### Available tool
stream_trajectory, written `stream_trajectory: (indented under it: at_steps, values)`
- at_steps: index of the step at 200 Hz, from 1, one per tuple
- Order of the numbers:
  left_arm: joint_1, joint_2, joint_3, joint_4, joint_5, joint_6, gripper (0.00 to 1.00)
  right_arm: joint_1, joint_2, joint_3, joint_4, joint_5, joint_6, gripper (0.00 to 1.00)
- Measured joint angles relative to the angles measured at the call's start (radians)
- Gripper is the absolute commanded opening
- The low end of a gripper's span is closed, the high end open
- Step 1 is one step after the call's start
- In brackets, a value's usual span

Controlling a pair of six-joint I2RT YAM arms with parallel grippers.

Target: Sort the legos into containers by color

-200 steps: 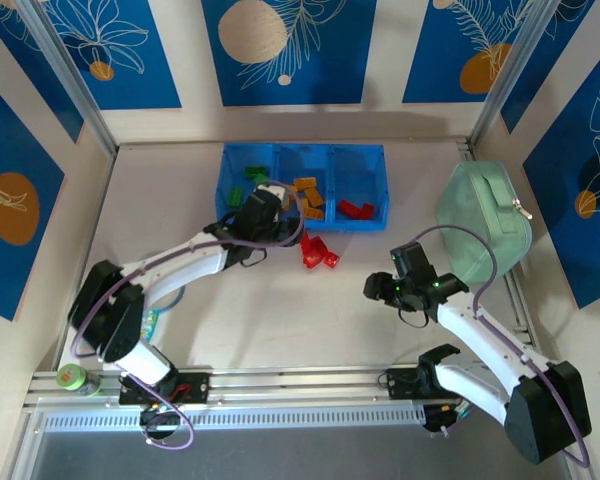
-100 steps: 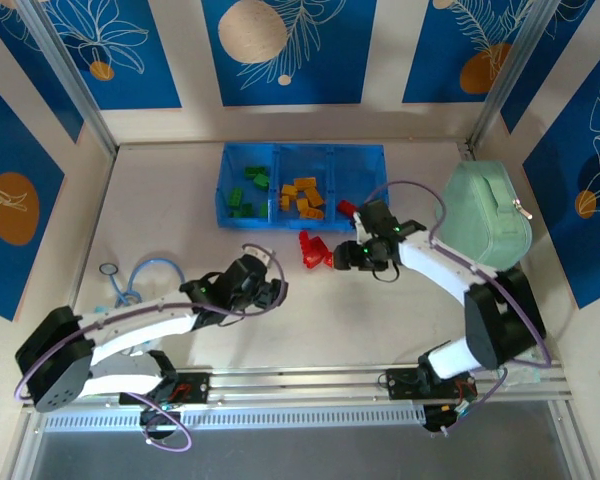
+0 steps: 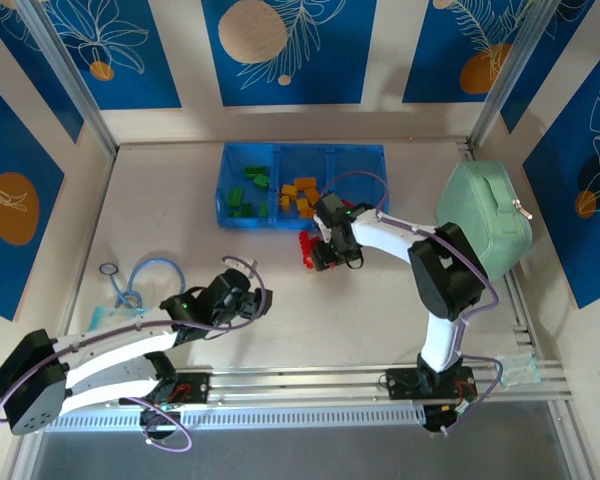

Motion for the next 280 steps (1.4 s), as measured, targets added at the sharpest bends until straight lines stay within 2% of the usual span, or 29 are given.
stream_trajectory:
  at_steps: [48, 111, 136, 172, 198, 233, 265, 280]
  values:
    - [0.0, -0.017, -0.012, -0.003, -0.01, 0.0, 0.68, 0.004, 0.068, 0.054, -0.027, 0.052, -0.018, 0.62]
    - [0.0, -0.017, -0.013, -0.006, -0.013, 0.0, 0.67, 0.029, 0.083, 0.071, -0.029, 0.078, -0.023, 0.41]
    - [0.0, -0.017, -0.013, -0.006, -0.013, 0.0, 0.67, 0.043, 0.062, 0.05, -0.021, 0.092, -0.013, 0.36]
    - [0.0, -0.017, -0.013, -0.006, -0.013, 0.0, 0.66, 0.039, -0.038, 0.032, -0.06, 0.112, -0.013, 0.35]
    - [0.0, -0.017, -0.013, -0.006, -0.013, 0.0, 0.66, -0.015, -0.109, 0.088, -0.113, 0.129, 0.001, 0.35]
    - [0.0, -0.019, -0.015, -0.01, -0.013, -0.001, 0.65, -0.165, -0.111, 0.234, -0.148, 0.142, 0.022, 0.35]
    - [-0.003, -0.056, -0.019, -0.038, -0.022, -0.008, 0.65, -0.253, -0.023, 0.38, -0.18, 0.141, 0.024, 0.36]
    - [-0.007, -0.084, -0.022, -0.053, -0.028, -0.008, 0.65, -0.266, 0.046, 0.448, -0.197, 0.14, 0.027, 0.44]
